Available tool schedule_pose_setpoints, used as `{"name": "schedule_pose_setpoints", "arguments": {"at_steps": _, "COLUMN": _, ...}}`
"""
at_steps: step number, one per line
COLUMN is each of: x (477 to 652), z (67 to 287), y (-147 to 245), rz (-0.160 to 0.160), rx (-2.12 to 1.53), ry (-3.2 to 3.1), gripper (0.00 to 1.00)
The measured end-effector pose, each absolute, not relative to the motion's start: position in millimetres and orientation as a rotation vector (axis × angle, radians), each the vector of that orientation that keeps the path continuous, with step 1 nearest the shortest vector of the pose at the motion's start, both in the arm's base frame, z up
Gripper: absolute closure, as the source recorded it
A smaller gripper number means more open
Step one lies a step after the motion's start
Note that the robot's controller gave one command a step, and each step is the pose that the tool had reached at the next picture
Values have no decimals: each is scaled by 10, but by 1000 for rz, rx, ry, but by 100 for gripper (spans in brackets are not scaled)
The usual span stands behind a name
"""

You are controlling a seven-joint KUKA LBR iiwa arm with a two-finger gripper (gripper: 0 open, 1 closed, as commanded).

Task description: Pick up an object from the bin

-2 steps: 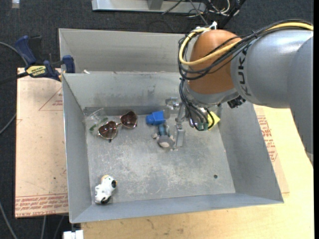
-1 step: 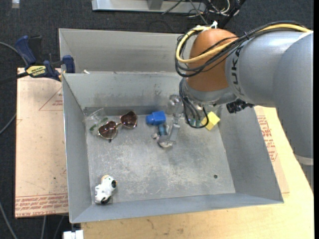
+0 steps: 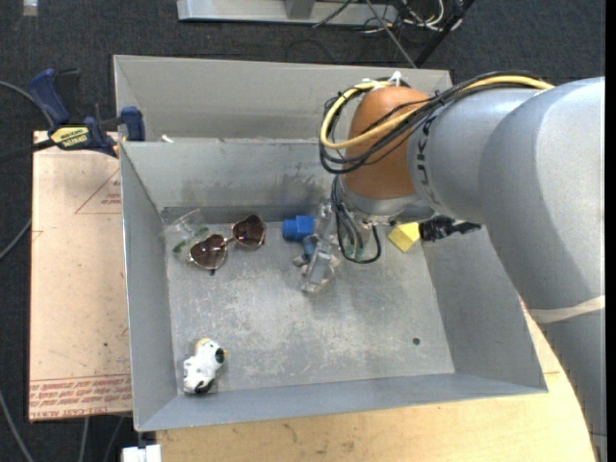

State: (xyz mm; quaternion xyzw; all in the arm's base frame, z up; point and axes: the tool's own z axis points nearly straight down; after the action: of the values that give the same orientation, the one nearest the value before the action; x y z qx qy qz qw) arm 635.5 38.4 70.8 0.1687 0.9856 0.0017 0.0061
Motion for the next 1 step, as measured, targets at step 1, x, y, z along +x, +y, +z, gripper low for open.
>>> {"name": "schedule_pose_setpoints", "arguments": {"at_steps": 1, "x": 6221, "z": 757, "y": 601, "rz": 9, "rx": 974, "ry": 2973, "gripper": 100}}
